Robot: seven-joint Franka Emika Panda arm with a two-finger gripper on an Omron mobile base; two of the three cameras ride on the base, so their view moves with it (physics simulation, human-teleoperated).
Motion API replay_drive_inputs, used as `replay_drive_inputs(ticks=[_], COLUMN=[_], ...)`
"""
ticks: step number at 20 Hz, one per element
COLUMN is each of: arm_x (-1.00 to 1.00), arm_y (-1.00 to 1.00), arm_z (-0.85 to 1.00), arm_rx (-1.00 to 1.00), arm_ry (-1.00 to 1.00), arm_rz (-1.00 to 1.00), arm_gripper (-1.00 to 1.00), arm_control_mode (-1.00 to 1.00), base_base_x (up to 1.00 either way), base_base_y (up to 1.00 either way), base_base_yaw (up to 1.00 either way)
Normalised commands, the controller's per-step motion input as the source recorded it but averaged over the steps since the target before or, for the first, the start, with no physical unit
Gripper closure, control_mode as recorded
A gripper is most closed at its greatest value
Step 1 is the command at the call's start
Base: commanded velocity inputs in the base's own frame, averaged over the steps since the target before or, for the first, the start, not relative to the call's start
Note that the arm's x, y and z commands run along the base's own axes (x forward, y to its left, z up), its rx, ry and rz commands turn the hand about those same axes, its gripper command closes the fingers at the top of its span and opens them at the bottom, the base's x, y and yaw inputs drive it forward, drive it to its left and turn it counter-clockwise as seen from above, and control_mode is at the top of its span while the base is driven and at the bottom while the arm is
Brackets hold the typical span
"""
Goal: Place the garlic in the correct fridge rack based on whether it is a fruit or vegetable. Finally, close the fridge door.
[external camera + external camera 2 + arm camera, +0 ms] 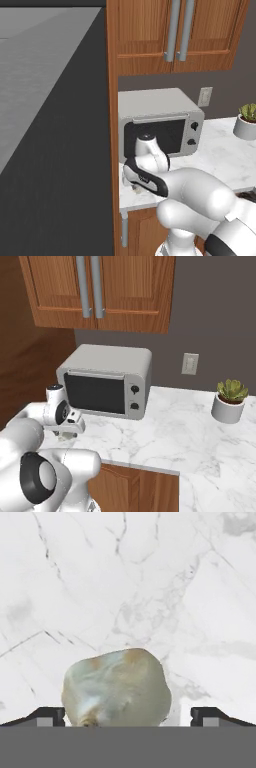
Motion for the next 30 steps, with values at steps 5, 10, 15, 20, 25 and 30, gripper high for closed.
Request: replay_drive_inputs(ticks=[5, 10, 15, 20, 25, 30], arm_x=[0.0, 0.0, 0.0, -0.18, -0.63, -0.51], arm_y=[0.26, 0.0, 0.0, -0.22, -0.81, -0.85], arm_z=[-0.09, -0.33, -0.42, 0.14, 0.92, 1.0], arm_rx=[0.0, 0.0, 0.0, 0.03, 0.08, 0.08], arm_ry=[0.0, 0.0, 0.0, -0.1, -0.19, -0.22], arm_rz=[0.0, 0.0, 0.0, 0.0, 0.0, -0.01], arm_gripper=[-1.0, -1.0, 1.0, 1.0, 1.0, 1.0], arm_control_mode=[-1.0, -1.0, -1.0, -1.0, -1.0, -1.0], base_base_x=[0.0, 0.0, 0.0, 0.0, 0.0, 0.0], base_base_y=[0.0, 0.0, 0.0, 0.0, 0.0, 0.0], base_base_yaw=[0.0, 0.0, 0.0, 0.0, 0.0, 0.0])
